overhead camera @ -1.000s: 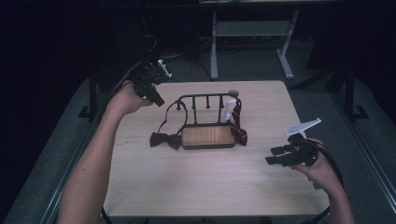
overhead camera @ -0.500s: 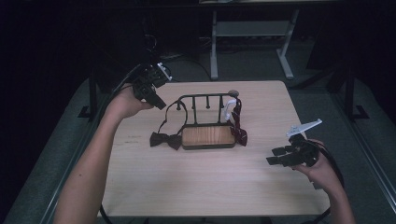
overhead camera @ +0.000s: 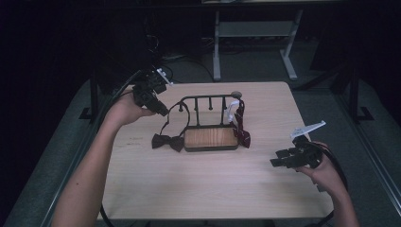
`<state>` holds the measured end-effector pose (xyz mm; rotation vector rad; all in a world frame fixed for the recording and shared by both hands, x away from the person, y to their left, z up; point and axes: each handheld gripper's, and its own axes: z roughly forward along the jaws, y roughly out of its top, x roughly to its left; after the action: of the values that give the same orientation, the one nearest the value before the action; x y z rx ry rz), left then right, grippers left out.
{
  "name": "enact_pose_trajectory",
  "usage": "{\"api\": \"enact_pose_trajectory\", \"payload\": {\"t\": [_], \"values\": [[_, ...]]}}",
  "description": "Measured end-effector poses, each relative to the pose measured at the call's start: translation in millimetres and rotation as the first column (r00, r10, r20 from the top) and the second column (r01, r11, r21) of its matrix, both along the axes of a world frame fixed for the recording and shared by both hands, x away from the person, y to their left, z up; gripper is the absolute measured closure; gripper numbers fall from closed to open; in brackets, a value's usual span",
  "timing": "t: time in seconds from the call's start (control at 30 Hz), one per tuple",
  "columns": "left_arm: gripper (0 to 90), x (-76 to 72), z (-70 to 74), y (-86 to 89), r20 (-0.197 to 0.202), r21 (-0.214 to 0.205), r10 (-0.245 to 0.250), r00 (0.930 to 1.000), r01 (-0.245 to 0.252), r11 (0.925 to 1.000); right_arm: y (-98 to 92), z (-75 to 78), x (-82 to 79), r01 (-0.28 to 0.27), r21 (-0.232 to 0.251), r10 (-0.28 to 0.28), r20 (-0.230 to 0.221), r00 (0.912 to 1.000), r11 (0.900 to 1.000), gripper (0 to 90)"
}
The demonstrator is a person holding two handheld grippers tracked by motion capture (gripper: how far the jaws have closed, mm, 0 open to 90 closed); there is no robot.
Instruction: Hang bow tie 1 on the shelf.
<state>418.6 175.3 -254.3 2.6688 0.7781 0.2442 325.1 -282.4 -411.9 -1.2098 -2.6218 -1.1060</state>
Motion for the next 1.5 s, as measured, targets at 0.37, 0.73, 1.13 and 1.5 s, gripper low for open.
{"api": "enact_pose_trajectory", "payload": {"t": [0.37,0.73,1.13,1.5], "values": [[71.4,-2.9,-2.0,2.0,-0.004,-0.021,-0.019,0.9998,0.019,0.9996,-4.1,-2.1,0.0,0.012,0.001,-0.012,-0.006,0.9999,0.9999,45.1],[70.2,-12.0,-3.1,0.8,-0.005,-0.03,-0.045,0.999,0.044,0.9986,-5.0,-2.4,0.3,0.015,0.002,-0.015,-0.007,0.9999,0.9999,45.0],[68.8,-18.9,-12.7,9.2,-0.004,-0.058,-0.04,0.9992,0.04,0.9976,-6.6,-1.7,-0.2,0.022,-0.003,-0.022,-0.004,0.9997,0.9997,45.1],[67.8,-27.4,-19.8,15.7,-0.001,-0.077,-0.047,0.9989,0.047,0.9959,-6.1,-2.3,0.0,0.021,-0.003,-0.021,-0.007,0.9998,0.9998,45.2]]}}
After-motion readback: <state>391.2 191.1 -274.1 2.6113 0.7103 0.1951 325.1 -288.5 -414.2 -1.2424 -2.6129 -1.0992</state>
